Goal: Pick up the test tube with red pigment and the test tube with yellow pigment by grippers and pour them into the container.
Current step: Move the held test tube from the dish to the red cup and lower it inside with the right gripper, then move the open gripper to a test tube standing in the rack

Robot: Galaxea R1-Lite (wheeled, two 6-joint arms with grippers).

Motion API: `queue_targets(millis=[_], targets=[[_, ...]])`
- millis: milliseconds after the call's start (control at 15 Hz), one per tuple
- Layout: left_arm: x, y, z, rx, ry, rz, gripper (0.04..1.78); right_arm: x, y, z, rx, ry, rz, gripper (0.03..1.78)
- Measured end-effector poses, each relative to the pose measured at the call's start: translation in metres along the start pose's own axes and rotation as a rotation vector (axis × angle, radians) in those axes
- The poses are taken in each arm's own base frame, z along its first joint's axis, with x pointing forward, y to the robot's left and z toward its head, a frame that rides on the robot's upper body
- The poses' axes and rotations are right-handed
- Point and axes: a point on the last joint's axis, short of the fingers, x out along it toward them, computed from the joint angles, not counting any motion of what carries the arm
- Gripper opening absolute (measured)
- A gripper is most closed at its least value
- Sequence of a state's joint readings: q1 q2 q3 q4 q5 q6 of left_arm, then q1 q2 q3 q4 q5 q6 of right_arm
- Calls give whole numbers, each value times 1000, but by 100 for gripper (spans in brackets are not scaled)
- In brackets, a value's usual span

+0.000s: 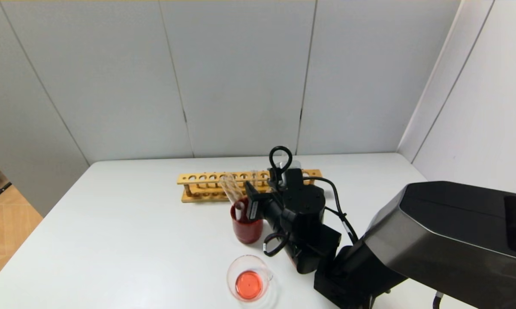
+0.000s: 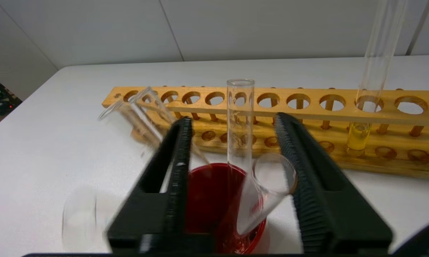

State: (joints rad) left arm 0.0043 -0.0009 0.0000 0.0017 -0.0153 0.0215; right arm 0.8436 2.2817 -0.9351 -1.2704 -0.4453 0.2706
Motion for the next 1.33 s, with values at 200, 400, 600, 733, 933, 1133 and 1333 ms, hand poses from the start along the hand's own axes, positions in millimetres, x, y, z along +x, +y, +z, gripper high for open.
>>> queue_targets(millis=[200, 400, 600, 733, 933, 1133, 1333], targets=[[0, 0, 0, 0, 0, 0, 175, -2, 1, -3, 2, -1, 6, 144], [0, 0, 0, 0, 0, 0, 175, -4, 1, -1, -3, -4, 8, 170], [0, 0, 0, 0, 0, 0, 175, -12, -3, 18, -46, -32, 4, 175], [0, 0, 0, 0, 0, 0, 175, -19, -7, 40, -92, -74, -1, 175], [0, 0, 0, 0, 0, 0, 175, -34, -16, 81, -157, -131, -18, 175], [0, 0, 0, 0, 0, 0, 175, -57, -33, 98, -216, -111, -51, 175], [0, 0, 0, 0, 0, 0, 175, -84, -59, 89, -246, -40, -99, 175]])
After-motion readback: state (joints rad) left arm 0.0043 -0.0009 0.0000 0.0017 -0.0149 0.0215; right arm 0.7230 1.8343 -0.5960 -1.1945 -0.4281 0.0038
